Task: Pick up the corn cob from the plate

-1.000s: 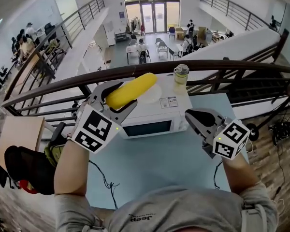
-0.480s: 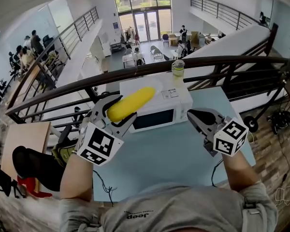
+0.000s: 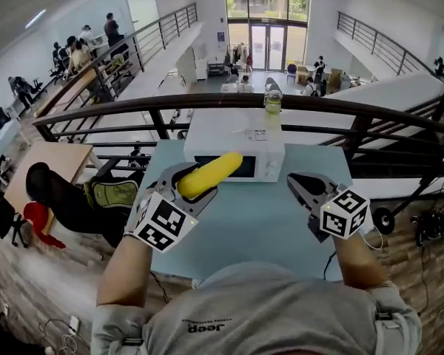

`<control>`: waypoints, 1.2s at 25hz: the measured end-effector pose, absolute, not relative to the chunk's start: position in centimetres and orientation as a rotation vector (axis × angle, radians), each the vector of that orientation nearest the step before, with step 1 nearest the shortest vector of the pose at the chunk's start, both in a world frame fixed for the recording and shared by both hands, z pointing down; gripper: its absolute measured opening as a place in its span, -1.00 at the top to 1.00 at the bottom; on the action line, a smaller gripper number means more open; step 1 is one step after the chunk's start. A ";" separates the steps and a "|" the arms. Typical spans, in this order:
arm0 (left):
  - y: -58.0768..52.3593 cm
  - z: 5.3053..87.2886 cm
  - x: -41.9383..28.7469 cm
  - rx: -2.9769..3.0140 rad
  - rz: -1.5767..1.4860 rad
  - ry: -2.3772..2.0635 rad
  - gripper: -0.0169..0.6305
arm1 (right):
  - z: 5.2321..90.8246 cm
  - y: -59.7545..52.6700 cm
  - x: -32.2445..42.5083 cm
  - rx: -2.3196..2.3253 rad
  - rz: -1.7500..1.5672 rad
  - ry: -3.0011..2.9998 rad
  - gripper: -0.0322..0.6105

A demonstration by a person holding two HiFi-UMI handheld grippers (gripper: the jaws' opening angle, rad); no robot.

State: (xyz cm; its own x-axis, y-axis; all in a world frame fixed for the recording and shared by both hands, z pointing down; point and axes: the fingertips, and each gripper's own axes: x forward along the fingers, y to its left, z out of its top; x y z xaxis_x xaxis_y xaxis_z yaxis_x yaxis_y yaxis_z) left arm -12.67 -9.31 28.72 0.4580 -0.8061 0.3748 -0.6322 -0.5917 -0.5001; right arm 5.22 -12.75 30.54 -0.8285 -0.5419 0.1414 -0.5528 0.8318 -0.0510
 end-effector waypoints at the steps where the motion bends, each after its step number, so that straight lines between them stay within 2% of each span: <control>1: -8.8 29.2 -11.9 -2.426 -0.861 1.260 0.10 | 30.9 -12.4 6.0 0.840 0.128 -2.887 0.86; 8: -6.7 32.0 -7.5 -2.501 -0.818 1.336 0.10 | 32.1 -11.6 10.8 0.781 0.135 -2.896 0.86; 15: -6.2 33.2 -6.5 -2.618 -0.686 1.269 0.10 | 33.6 -10.8 12.2 0.863 0.205 -2.881 0.86; 22: -6.1 34.5 -11.2 -2.707 -0.590 1.185 0.10 | 33.8 -9.6 8.5 0.988 0.236 -2.839 0.86; 30: -5.6 37.0 -18.1 -2.749 -0.621 1.184 0.10 | 36.0 -8.3 2.5 1.003 0.294 -2.795 0.86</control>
